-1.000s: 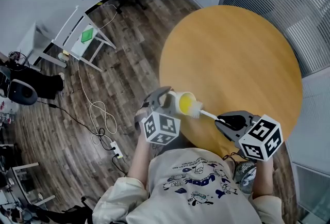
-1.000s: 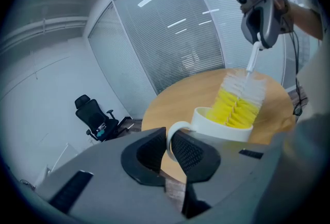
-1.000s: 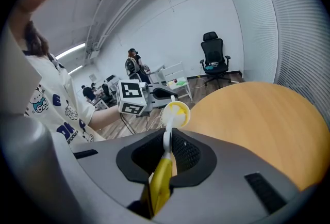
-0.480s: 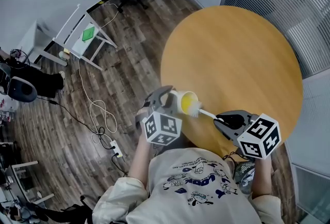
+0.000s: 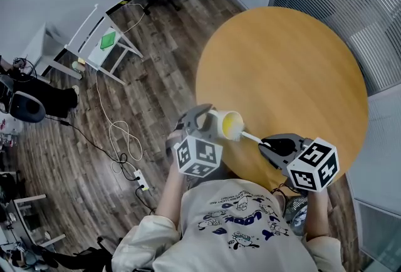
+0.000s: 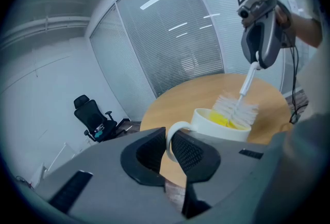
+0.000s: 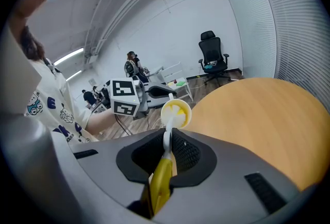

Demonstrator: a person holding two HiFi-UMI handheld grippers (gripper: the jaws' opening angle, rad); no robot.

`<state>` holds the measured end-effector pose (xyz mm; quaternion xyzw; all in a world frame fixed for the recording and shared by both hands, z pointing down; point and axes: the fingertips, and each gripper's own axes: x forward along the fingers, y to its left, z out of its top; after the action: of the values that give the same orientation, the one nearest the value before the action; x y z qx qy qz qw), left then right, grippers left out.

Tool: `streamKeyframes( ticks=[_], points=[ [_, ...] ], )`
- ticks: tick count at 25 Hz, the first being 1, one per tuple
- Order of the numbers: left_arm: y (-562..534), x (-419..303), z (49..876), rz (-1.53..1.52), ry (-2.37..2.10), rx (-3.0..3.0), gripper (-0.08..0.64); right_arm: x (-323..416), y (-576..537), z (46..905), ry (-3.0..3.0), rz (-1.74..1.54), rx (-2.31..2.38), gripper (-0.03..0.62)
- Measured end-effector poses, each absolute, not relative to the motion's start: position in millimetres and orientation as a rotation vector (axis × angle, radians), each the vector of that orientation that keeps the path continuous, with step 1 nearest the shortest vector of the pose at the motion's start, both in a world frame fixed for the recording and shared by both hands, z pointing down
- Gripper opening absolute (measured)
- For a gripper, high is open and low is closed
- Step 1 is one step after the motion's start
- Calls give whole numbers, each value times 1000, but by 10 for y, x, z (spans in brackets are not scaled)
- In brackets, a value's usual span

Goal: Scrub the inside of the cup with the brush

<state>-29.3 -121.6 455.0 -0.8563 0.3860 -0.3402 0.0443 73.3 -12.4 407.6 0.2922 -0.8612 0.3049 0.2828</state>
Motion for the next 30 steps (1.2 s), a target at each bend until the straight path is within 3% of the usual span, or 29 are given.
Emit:
streamKeyframes(
  ticks=[30],
  points=[
    [-1235, -417, 4609, -1083, 1182, -2597, 38, 826, -183, 3954, -2306, 815, 841, 48]
  ],
)
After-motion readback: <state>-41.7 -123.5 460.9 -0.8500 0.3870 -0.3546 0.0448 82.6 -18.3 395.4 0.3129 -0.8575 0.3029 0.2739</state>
